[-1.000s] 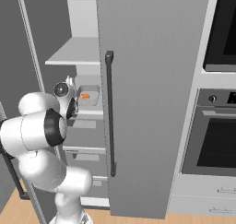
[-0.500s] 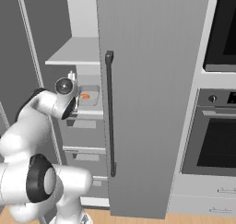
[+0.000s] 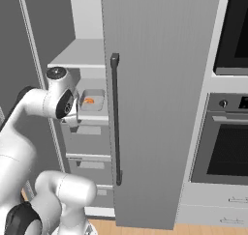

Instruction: Take the meat container that has the shrimp and place it on the second highest rack of the freezer. Then take the vegetable container that has the lime and cucumber and place it on the highest rack of the freezer.

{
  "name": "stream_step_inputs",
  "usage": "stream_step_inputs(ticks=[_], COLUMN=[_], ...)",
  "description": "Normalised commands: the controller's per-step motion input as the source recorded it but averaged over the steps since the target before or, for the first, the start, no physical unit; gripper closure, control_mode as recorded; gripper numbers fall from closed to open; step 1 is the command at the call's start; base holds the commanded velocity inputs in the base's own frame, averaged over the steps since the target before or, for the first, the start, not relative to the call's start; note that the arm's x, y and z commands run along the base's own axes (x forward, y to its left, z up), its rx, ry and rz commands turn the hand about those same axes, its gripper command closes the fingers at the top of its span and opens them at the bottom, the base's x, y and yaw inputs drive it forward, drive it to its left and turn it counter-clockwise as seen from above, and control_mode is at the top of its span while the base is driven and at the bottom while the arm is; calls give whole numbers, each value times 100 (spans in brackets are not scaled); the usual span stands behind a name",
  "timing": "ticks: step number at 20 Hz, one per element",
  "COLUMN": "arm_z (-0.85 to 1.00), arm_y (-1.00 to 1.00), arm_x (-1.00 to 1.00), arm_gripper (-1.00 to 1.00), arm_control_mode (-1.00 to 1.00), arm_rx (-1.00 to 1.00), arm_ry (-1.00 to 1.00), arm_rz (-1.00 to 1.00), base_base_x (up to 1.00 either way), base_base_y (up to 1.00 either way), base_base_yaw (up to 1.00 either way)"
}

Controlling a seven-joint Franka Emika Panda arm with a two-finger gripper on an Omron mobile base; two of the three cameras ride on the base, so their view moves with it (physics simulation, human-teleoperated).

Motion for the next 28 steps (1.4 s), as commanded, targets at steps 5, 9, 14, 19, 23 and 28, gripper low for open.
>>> stream_step_inputs(ticks=[5, 9, 14, 19, 23, 28], arm_z=[0, 0, 0, 0, 0, 0], arm_y=[-38, -35, -33, -2, 0, 0], arm_x=[-84, -81, -62, -49, 0, 0], arm_gripper=[-100, -100, -100, -100, -100, -100], arm_control_mode=[-100, -100, -100, -100, 100, 100], arm_rx=[-18, -1, -5, -16, 0, 0], arm_ry=[25, 9, -7, -20, 0, 0], arm_rz=[48, 63, 39, -5, 0, 0], base_base_x=[0, 0, 0, 0, -22, 0], base_base_y=[0, 0, 0, 0, -61, -100], base_base_yaw=[0, 0, 0, 0, -2, 2])
